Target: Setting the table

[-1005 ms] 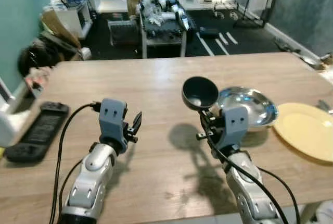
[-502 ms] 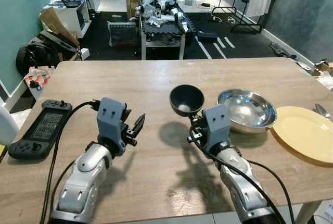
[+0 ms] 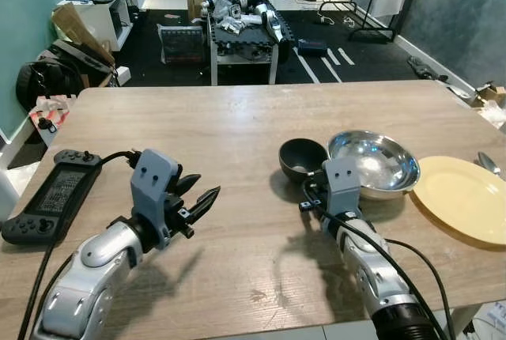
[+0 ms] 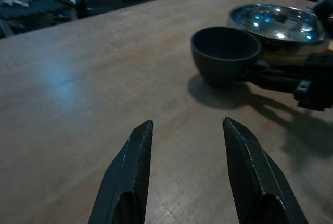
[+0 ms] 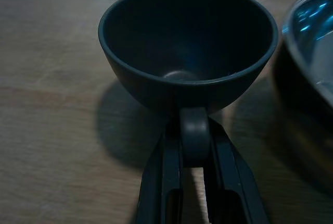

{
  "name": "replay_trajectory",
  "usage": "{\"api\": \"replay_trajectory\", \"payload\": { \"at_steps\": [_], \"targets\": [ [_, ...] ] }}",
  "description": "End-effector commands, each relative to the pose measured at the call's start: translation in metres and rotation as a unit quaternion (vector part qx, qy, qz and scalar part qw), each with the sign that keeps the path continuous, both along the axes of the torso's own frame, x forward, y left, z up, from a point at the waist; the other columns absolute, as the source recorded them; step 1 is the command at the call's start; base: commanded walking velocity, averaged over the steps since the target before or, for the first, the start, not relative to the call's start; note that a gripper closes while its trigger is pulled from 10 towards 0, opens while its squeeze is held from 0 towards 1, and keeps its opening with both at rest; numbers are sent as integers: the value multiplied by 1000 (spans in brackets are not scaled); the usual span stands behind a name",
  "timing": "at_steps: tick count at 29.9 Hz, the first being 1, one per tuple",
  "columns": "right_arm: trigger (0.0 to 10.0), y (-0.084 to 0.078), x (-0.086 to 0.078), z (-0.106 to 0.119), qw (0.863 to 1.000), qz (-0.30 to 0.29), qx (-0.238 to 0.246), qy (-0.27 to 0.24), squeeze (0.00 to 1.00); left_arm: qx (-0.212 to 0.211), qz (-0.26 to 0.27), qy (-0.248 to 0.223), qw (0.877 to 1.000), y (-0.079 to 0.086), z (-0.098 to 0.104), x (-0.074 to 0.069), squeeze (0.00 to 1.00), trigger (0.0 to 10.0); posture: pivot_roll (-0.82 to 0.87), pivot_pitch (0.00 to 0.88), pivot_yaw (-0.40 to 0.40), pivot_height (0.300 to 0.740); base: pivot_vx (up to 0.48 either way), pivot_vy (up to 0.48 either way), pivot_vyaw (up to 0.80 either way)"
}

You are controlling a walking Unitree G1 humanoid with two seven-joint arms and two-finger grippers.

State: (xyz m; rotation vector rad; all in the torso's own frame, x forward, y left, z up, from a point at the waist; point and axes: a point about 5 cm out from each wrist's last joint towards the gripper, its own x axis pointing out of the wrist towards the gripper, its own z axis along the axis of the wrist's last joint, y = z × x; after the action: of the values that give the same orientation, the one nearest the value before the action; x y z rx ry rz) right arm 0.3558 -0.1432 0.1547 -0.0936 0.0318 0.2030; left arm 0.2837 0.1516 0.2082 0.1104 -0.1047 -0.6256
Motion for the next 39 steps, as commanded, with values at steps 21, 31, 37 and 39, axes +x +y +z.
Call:
{"api": "replay_trajectory", "payload": {
  "at_steps": [21, 31, 37, 39],
  "targets": [
    [10000, -4, -13, 15, 997, 37, 47, -46, 0, -1, -34, 23, 999, -7, -3, -8, 0, 10000, 158, 113, 38, 740, 0, 0, 0],
    [10000, -16, -57, -7, 997, 33, 62, -27, 0, -2, -21, 27, 999, -14, -10, -7, 0, 10000, 136, 114, 50, 740, 0, 0, 0],
    [10000, -12, -80, -27, 995, 7, 97, -26, 0, -10, 16, 14, 1000, -16, -7, 6, 0, 10000, 125, 113, 67, 740, 0, 0, 0],
    [10000, -8, -82, -25, 993, -8, 108, -43, 0, -12, 25, 8, 1000, -18, -6, 9, 0, 10000, 126, 113, 71, 740, 0, 0, 0]
  ]
}}
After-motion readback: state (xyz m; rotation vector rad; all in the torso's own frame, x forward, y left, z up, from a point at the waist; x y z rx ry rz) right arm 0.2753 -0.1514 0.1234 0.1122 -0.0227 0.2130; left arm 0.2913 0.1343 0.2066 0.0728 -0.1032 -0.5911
